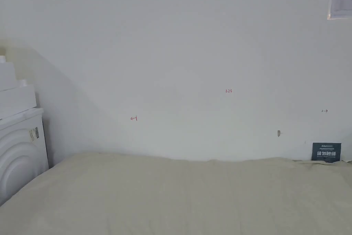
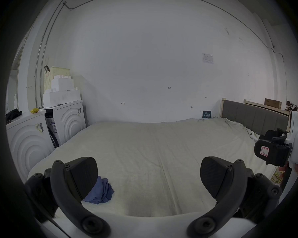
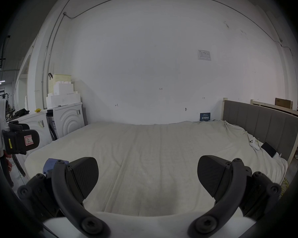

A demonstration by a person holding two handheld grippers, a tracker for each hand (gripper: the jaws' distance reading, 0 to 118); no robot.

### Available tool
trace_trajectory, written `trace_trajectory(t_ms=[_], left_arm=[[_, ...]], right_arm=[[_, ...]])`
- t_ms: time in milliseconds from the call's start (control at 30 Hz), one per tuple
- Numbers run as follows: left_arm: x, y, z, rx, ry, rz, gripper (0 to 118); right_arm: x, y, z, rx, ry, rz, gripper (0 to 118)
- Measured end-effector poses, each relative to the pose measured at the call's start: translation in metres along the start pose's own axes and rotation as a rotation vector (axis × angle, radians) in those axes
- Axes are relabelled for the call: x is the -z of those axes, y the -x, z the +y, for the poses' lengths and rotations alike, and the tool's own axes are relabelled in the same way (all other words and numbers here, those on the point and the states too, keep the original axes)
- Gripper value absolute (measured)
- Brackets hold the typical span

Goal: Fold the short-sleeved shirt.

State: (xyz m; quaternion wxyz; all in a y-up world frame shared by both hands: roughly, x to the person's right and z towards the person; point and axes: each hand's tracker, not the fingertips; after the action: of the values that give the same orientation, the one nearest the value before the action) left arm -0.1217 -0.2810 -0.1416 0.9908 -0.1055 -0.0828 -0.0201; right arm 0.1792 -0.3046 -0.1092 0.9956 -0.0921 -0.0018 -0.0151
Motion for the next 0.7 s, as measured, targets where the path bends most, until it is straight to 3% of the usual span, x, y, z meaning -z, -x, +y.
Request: trace_trajectory(t_ms=[367,533,600,700], left_arm=[[0.001,-0.001,0.002,0.000,0.003,-0.003,118],[0.004,-0.002,0.003,-0.006,0.024,0.008,118],[0.005,-0.002,0.003,-0.005,0.021,0.002,118],[0.005,-0.003,0.003,-0.007,0.032,-0.008,118]], right_arm=[[0.002,-0.002,0.005,0.024,0.050,0.036,115],[0.011,-0.009,0.009,0.185,0.108,0.168,114],[0.012,-0.008,0.013,0.244,0.130,0.157,114],[0.008,0.003,0.015,0.236,0.111,0.085,114]])
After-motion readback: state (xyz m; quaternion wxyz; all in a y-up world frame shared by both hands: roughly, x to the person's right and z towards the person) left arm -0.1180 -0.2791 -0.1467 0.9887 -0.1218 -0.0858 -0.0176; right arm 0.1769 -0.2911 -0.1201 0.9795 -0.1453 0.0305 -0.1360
